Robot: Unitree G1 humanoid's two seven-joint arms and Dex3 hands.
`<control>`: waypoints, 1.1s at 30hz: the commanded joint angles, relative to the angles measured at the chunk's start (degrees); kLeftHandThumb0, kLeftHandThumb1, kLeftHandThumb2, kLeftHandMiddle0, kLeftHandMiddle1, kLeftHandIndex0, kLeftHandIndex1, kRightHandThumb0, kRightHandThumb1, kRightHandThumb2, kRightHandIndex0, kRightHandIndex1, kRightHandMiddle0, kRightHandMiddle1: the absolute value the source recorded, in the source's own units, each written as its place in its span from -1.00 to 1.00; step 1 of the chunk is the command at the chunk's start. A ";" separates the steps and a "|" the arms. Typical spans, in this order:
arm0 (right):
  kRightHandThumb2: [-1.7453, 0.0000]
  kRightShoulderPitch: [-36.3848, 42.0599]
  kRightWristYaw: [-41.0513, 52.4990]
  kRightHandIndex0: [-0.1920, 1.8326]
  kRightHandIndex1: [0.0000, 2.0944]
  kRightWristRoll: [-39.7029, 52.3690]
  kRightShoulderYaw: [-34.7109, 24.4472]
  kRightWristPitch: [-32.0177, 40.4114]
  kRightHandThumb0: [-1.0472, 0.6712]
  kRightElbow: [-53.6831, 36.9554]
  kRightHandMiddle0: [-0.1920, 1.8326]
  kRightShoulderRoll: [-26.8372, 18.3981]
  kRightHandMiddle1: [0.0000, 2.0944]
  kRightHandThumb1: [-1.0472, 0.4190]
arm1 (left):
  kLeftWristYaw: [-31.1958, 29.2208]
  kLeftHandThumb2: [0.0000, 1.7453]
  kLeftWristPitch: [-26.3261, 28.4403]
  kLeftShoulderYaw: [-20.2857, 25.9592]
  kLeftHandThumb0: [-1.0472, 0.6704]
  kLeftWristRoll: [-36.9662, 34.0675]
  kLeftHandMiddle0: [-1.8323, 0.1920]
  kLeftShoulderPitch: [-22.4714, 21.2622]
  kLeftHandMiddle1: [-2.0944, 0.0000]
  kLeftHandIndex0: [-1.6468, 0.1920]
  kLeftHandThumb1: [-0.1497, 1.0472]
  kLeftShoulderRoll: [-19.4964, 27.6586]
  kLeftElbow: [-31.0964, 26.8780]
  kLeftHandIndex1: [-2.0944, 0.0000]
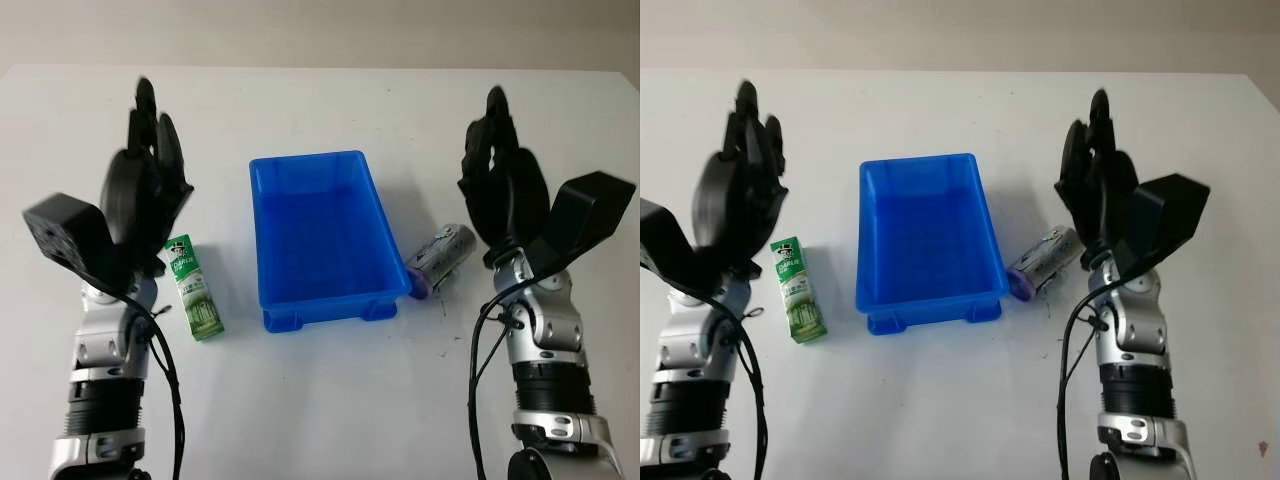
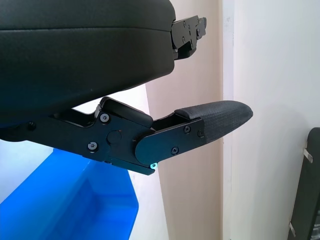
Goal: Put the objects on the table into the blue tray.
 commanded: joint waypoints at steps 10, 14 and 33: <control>0.20 -1.08 2.74 -1.00 -1.00 -0.59 -0.15 2.22 -0.63 -1.42 -1.00 -4.02 -1.00 -1.00 | 0.04 -0.18 -0.38 0.53 -0.64 -1.00 1.00 -0.51 1.00 1.00 1.00 -0.88 0.27 1.00; 0.32 -2.30 8.43 -1.00 -1.00 -2.36 -0.16 0.98 -0.67 -2.85 -1.00 -11.57 -1.00 -1.00 | 0.29 -0.17 -0.55 0.57 -0.64 -0.73 1.00 -0.14 1.00 1.00 1.00 -0.92 0.07 1.00; 0.95 0.13 34.23 -0.37 -0.85 -18.00 8.82 -4.83 -0.38 -11.72 -0.40 -40.59 -0.91 -0.63 | -0.53 -0.18 -1.57 0.16 -0.64 -0.11 1.00 -0.13 1.00 1.00 1.00 -0.43 1.45 1.00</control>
